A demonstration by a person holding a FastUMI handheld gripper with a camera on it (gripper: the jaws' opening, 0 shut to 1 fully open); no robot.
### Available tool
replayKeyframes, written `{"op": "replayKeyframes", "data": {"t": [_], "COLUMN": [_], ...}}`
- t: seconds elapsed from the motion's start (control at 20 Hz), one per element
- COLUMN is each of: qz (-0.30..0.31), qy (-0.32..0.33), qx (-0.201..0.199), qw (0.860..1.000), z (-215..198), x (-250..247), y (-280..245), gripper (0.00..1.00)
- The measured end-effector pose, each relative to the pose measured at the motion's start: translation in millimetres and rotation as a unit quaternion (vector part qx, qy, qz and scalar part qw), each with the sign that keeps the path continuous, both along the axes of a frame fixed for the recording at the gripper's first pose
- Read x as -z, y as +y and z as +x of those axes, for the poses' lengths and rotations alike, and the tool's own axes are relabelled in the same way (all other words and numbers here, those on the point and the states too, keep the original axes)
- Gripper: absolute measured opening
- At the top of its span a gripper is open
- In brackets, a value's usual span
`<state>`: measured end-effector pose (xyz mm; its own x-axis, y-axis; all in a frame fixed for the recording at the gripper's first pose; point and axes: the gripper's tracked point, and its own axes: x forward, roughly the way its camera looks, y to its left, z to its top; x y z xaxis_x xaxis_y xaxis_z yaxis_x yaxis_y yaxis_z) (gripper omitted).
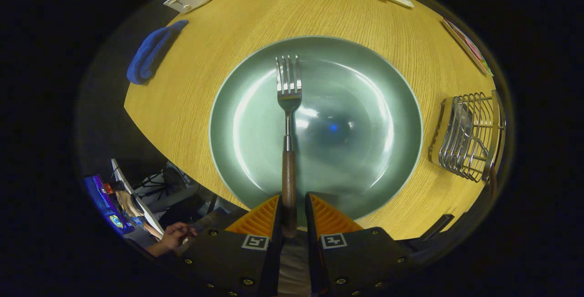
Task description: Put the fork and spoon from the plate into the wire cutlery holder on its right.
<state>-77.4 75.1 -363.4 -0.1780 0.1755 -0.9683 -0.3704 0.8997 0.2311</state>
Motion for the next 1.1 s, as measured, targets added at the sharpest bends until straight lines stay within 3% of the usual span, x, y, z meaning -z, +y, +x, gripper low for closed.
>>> {"op": "replayKeyframes", "data": {"t": [0.1,0.2,0.45,0.5,0.8,1.1], "qz": [0.004,-0.006,-0.014,-0.015,-0.012,-0.02], "qy": [-0.003,0.001,-0.016,-0.016,-0.016,-0.001], "qx": [-0.005,-0.02,-0.06,-0.064,-0.068,-0.132], "qw": [1.0,1.0,0.998,0.998,0.997,0.991], "z": [2.9,0.3,4.9,4.8,11.2,9.1], "x": [1.6,5.1,-2.4,6.0,-6.8,-44.1], "y": [1.2,-3.7,-6.6,-6.1,-13.4,-38.7], "gripper": [0.27,0.14,0.14,0.03,0.03,0.03]}}
